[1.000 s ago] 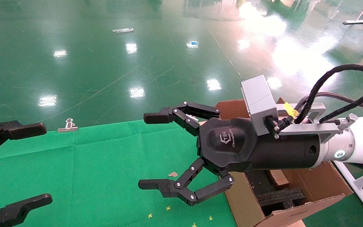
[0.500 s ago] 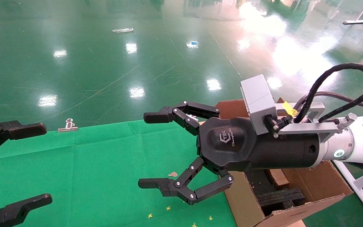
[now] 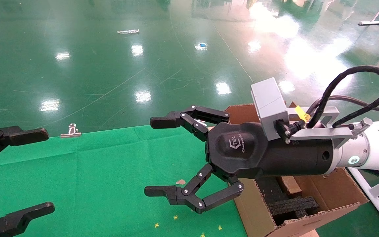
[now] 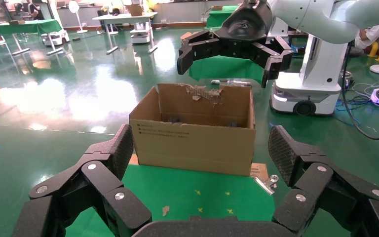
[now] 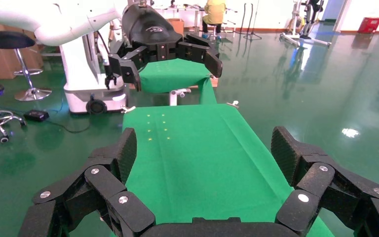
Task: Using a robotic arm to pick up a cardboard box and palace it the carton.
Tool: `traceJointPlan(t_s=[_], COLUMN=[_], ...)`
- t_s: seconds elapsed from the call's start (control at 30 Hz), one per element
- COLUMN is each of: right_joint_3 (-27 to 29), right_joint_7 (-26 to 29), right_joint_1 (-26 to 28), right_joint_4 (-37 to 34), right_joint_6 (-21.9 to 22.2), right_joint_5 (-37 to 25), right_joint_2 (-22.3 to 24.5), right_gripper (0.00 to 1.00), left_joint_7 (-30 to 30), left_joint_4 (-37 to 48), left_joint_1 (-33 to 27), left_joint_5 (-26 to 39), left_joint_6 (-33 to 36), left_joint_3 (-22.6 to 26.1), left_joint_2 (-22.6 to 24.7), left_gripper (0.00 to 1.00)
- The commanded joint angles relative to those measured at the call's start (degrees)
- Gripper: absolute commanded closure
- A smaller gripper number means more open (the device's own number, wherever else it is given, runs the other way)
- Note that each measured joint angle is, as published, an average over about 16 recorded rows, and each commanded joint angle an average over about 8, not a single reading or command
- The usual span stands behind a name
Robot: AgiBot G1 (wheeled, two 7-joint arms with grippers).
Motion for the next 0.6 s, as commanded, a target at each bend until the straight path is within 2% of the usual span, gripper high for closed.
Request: traceJointPlan(t_s=[0.03, 0.6], right_joint_3=[0.0, 0.0], right_joint_7=[0.0, 0.0], right_joint_1=[0.0, 0.1], right_joint_4=[0.0, 0.0], right_joint_6=[0.0, 0.0], right_joint_5=[0.0, 0.0], right_joint_2=[0.0, 0.0], right_gripper=[0.00, 0.00], left_joint_7=[0.0, 0.0], left_joint_4=[0.0, 0.0], left_joint_1=[0.0, 0.0], left_joint_5=[0.0, 0.0], left_joint_6=[0.0, 0.0], left_joint_3=[0.0, 0.0], left_joint_2=[0.0, 0.0], left_gripper=[0.00, 0.00])
